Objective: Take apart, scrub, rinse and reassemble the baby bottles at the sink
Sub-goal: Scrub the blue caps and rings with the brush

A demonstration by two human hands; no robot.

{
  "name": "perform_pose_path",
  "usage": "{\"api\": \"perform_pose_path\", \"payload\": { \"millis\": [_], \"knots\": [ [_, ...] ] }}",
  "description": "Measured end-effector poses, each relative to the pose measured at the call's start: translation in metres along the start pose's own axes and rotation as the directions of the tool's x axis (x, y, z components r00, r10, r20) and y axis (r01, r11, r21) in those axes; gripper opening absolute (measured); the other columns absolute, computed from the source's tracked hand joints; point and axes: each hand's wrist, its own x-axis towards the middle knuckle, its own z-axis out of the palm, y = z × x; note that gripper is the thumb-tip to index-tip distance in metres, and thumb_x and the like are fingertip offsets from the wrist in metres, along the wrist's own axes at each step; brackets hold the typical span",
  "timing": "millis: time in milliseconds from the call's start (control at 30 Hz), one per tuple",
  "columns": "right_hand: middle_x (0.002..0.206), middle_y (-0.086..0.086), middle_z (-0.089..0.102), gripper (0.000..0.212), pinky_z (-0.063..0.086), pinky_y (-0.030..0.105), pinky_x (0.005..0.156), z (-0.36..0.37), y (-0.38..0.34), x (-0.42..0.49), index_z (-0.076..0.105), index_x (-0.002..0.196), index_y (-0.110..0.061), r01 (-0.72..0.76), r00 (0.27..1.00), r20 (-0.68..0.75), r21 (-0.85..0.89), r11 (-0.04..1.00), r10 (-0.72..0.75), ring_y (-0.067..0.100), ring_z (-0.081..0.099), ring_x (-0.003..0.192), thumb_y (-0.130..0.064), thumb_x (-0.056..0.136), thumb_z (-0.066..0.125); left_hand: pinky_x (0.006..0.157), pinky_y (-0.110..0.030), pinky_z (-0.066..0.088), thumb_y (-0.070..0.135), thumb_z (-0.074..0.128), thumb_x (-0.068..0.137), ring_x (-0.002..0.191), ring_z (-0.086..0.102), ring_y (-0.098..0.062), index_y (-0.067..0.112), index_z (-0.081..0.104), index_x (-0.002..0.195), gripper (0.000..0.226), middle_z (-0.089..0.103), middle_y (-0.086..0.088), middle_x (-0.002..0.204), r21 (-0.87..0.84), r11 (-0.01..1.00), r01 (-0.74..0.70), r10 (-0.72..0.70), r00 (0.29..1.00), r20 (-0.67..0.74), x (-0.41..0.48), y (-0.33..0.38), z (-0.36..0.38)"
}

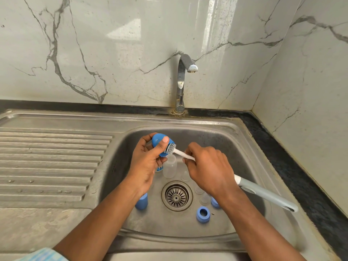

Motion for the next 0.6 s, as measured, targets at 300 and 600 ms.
{"api": "perform_pose_path", "payload": {
  "millis": [300, 600],
  "knots": [
    [0.075, -0.006, 0.05, 0.023, 0.032, 0.034, 0.063, -0.002, 0.007, 0.0, 0.058, 0.099, -0.022, 0.028, 0.999, 0.021, -0.079, 0.996, -0.027, 0.024, 0.046, 0.067, -0.039, 0.103, 0.042, 0.085, -0.033, 0.059, 0.005, 0.061, 0.076, 0.101, 0.069, -0.022, 0.02, 0.059, 0.118, 0.044, 0.071, -0.006, 0.105, -0.242, 0.969, 0.04, -0.005, 0.99, 0.142, -0.001, -0.001, -0.004],
    [0.078, -0.006, 0.049, 0.03, 0.031, 0.032, 0.062, 0.002, 0.0, 0.001, 0.051, 0.086, -0.026, 0.005, 1.0, 0.018, -0.117, 0.993, -0.003, 0.021, 0.045, 0.069, -0.044, 0.104, 0.035, 0.089, -0.039, 0.054, 0.017, 0.07, 0.072, 0.094, 0.071, -0.022, 0.017, 0.053, 0.121, 0.051, 0.065, -0.009, 0.113, -0.219, 0.974, 0.047, -0.04, 0.999, 0.036, -0.006, -0.005, 0.005]
  ]
}}
